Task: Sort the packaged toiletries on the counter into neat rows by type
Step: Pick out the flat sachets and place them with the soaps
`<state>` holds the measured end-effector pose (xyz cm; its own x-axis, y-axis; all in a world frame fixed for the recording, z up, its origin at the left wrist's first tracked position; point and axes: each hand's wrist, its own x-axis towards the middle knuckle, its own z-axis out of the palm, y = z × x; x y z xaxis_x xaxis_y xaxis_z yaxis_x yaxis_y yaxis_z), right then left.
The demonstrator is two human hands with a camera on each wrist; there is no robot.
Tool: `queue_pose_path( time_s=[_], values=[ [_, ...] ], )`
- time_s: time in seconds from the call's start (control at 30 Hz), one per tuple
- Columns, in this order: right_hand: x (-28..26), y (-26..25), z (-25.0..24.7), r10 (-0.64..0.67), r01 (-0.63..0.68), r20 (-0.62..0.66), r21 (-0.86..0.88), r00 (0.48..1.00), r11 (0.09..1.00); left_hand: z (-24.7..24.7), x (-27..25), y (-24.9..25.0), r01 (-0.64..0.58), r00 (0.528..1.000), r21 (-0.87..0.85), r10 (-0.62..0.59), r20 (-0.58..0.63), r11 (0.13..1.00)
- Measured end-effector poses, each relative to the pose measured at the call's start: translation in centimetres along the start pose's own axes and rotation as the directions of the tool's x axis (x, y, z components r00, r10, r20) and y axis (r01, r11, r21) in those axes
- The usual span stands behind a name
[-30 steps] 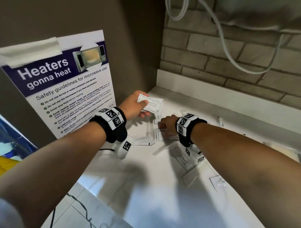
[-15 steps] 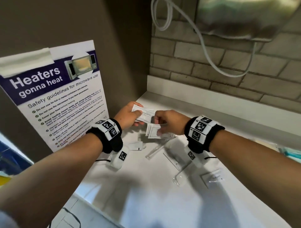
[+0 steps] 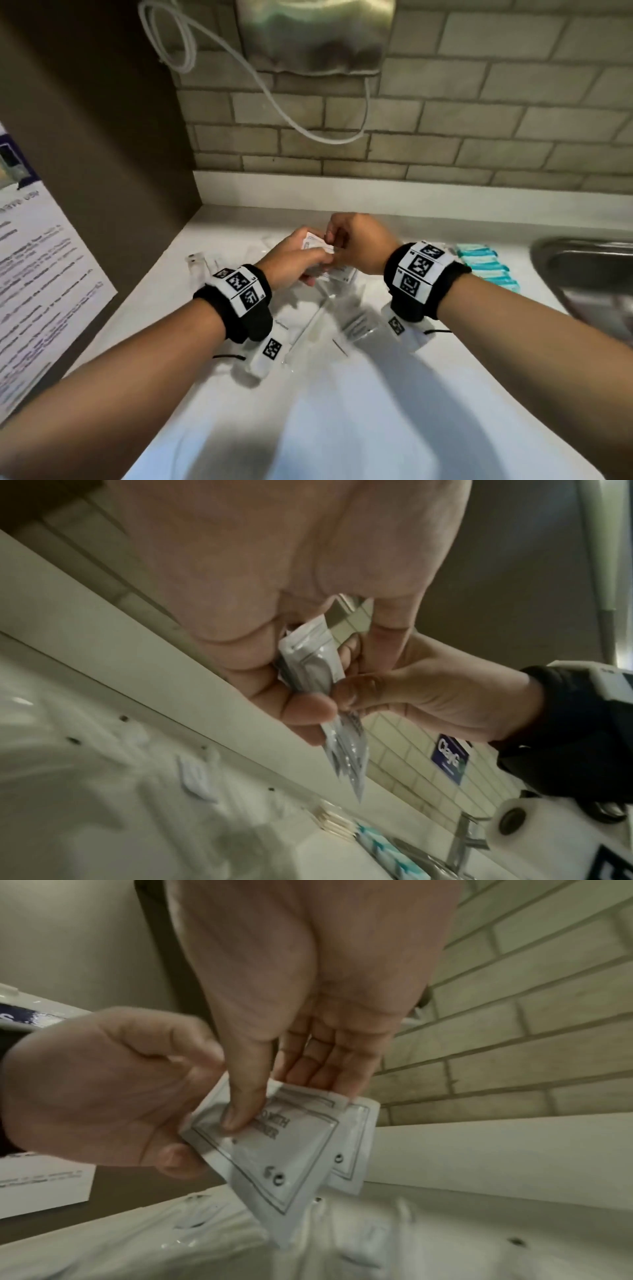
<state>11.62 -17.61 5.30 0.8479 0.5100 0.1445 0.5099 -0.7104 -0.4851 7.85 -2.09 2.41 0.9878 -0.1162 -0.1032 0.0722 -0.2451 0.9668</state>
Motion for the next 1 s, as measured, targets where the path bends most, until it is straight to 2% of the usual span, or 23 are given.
queue_pose_path(
  time_s=[0.07, 0.13, 0.2, 0.27, 0.4, 0.47, 0.57, 0.7, 0.77, 0.83, 1.0],
  values=[
    [-2.4, 2.3, -1.2, 0.046, -0.051, -0.073, -0.073, 0.996, 0.996, 2.5, 0.5, 0.4, -0.015, 0.999, 0.045, 0.013, 0.048, 0.999],
    [-5.3, 4.7, -2.8, 0.133, -0.142, -0.064, -0.16, 0.989, 0.977, 5.6, 0.5, 1.4, -0.029, 0.994, 0.064, 0.022, 0.107, 0.997],
    [-7.0, 5.5, -3.3, 0.231, -0.212, 0.082, -0.191, 0.97, 0.958, 7.0, 0.3, 1.2, -0.032, 0.99, 0.044, 0.026, 0.141, 0.998],
    [-9.7, 7.3, -4.5, 0.302, -0.259, 0.227, -0.203, 0.926, 0.944, 9.9, 0.3, 1.3, -0.043, 0.978, 0.062, 0.03, 0.207, 0.997],
    [-14.1, 9.9, -4.5, 0.345, -0.248, 0.317, -0.307, 0.884, 0.919, 14.4, -0.5, 0.1, -0.129, 0.912, 0.226, 0.026, 0.41, 0.966],
    [-15.7, 10.6, -3.8, 0.364, -0.226, 0.357, -0.373, 0.86, 0.9, 15.7, -0.9, -0.7, -0.231, 0.889, 0.413, 0.019, 0.457, 0.881],
    [-17.5, 11.3, -2.8, 0.347, -0.166, 0.345, -0.459, 0.872, 0.873, 17.2, -1.6, -0.7, -0.297, 0.891, 0.63, -0.028, 0.452, 0.718],
    [-18.5, 11.4, -1.2, 0.274, -0.102, 0.236, -0.555, 0.932, 0.825, 18.3, -2.4, -0.5, -0.336, 0.894, 0.767, -0.073, 0.443, 0.546],
    [-18.9, 11.4, -0.5, 0.286, -0.129, 0.203, -0.559, 0.936, 0.819, 19.1, -3.0, -0.5, -0.346, 0.904, 0.834, -0.084, 0.419, 0.43],
    [-19.2, 11.4, 0.3, 0.326, -0.189, 0.187, -0.516, 0.927, 0.835, 19.9, -3.6, -0.6, -0.312, 0.918, 0.864, -0.11, 0.382, 0.396],
    [-20.1, 11.4, 1.4, 0.303, -0.22, 0.177, -0.376, 0.936, 0.9, 21.5, -4.5, -0.7, -0.269, 0.917, 0.874, -0.172, 0.361, 0.404]
  ],
)
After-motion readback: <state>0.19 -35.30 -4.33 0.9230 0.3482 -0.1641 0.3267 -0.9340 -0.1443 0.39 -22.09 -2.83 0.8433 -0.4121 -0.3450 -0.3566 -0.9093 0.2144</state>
